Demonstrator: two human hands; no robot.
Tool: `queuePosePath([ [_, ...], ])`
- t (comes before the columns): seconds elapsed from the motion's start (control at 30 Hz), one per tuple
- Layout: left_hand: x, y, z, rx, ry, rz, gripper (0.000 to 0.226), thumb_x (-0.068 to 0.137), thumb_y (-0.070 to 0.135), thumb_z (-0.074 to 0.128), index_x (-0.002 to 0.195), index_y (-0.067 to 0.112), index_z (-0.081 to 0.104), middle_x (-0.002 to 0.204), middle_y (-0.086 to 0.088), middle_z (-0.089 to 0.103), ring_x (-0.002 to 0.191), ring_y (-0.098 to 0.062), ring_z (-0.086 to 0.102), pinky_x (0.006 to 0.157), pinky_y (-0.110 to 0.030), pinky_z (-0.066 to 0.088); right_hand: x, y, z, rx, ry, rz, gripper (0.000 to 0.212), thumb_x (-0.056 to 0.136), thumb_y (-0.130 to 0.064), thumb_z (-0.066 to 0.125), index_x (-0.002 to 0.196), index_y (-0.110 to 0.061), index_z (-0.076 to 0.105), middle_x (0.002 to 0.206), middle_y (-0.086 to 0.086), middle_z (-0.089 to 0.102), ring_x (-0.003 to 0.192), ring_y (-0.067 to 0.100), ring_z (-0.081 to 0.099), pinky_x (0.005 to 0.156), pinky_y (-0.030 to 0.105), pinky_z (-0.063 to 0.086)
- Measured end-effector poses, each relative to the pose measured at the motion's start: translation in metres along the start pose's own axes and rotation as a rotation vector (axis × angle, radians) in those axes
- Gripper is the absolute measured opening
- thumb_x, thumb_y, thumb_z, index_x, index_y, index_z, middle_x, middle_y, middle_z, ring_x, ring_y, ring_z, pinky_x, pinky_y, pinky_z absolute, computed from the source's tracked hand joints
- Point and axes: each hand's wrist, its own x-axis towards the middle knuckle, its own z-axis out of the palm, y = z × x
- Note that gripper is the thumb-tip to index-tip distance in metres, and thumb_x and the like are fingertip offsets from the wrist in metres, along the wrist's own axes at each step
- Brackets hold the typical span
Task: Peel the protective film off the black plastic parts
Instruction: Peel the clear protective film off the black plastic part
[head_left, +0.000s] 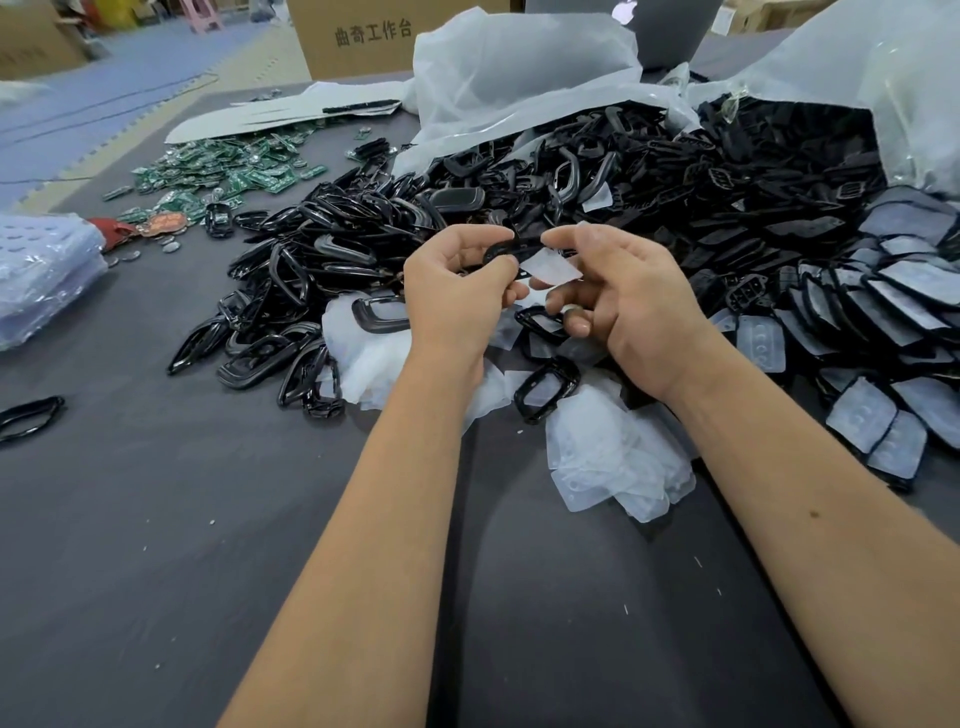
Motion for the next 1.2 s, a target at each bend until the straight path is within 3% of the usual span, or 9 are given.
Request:
queuePosePath([
  [0.1,0.000,-0.003,0.000,0.011,-0.018,0.017,0.027,0.085,-0.012,0.064,0.096,0.009,0.076,0.081,-0.009,0.068,0.051,-0.013,0.062,0.055,-0.020,0.051,-0.001,0.004,-0.004,-0.161,0.021,-0.061,0.020,0.098,-0.005,0.067,0.118,-0.003,0.068,0.080,0.004,0.069,0.058,0.010,0.060,0.048,0.020,0.045],
  [0.17,0.001,-0.005,0.000,0.018,-0.031,0.029,0.028,0.085,-0.012,0.064,0.093,0.012,0.078,0.077,-0.008,0.068,0.050,-0.013,0.061,0.055,-0.021,0.051,0.000,0.005,-0.005,-0.222,0.054,-0.105,0.023,0.093,0.000,0.073,0.115,-0.005,0.068,0.078,0.007,0.072,0.057,0.010,0.061,0.048,0.019,0.045],
  [0.33,0.003,-0.007,0.000,0.002,-0.057,0.018,0.030,0.084,-0.012,0.065,0.089,0.014,0.078,0.071,-0.002,0.070,0.048,-0.012,0.058,0.056,-0.022,0.051,0.003,0.005,-0.007,-0.246,0.190,-0.174,0.016,0.087,-0.004,0.079,0.085,-0.020,0.076,0.074,0.001,0.072,0.060,0.011,0.060,0.051,0.018,0.045],
  [0.47,0.001,-0.008,0.002,-0.009,-0.097,-0.011,0.028,0.086,-0.011,0.067,0.090,0.015,0.078,0.069,0.001,0.071,0.049,-0.012,0.059,0.056,-0.019,0.051,0.005,0.005,-0.010,-0.193,0.243,-0.232,0.017,0.093,-0.007,0.071,0.091,-0.021,0.081,0.074,0.004,0.064,0.057,0.010,0.048,0.050,0.021,0.042],
  [0.57,-0.003,-0.007,0.004,-0.016,-0.123,-0.032,0.026,0.088,-0.009,0.069,0.096,0.014,0.079,0.077,-0.004,0.073,0.056,-0.012,0.065,0.058,-0.018,0.052,0.005,0.004,-0.011,-0.223,0.235,-0.269,0.011,0.092,-0.004,0.073,0.097,-0.012,0.078,0.073,0.005,0.067,0.054,0.014,0.051,0.051,0.024,0.045],
  [0.73,-0.005,-0.002,0.006,-0.093,-0.124,-0.106,0.020,0.092,-0.005,0.066,0.100,0.009,0.079,0.089,-0.013,0.077,0.063,-0.015,0.069,0.062,-0.019,0.055,0.004,0.006,-0.010,-0.317,0.240,-0.317,0.010,0.087,-0.009,0.082,0.084,-0.012,0.074,0.073,0.007,0.071,0.056,0.014,0.058,0.054,0.024,0.048],
  [0.97,-0.005,0.001,0.006,-0.197,-0.138,-0.191,0.033,0.104,0.022,0.053,0.098,0.003,0.080,0.091,-0.011,0.078,0.069,-0.021,0.070,0.069,-0.029,0.061,0.003,0.005,-0.009,-0.321,0.171,-0.330,0.002,0.089,-0.011,0.081,0.088,-0.012,0.079,0.068,0.003,0.070,0.053,0.012,0.056,0.052,0.023,0.047],
  [1.07,-0.006,0.000,0.007,-0.207,-0.159,-0.195,0.036,0.105,0.025,0.052,0.096,0.004,0.080,0.092,-0.009,0.079,0.074,-0.020,0.073,0.069,-0.029,0.060,0.003,0.006,-0.009,-0.401,0.191,-0.344,0.012,0.085,-0.015,0.086,0.085,-0.010,0.075,0.070,0.005,0.072,0.055,0.011,0.060,0.052,0.022,0.048],
  [1.2,-0.008,0.001,0.007,-0.189,-0.180,-0.195,0.036,0.104,0.026,0.053,0.094,0.007,0.081,0.089,-0.009,0.079,0.067,-0.022,0.070,0.063,-0.025,0.058,0.004,0.006,-0.011,-0.526,0.277,-0.367,0.020,0.081,-0.021,0.089,0.080,-0.010,0.071,0.069,0.004,0.073,0.057,0.011,0.064,0.055,0.028,0.053],
])
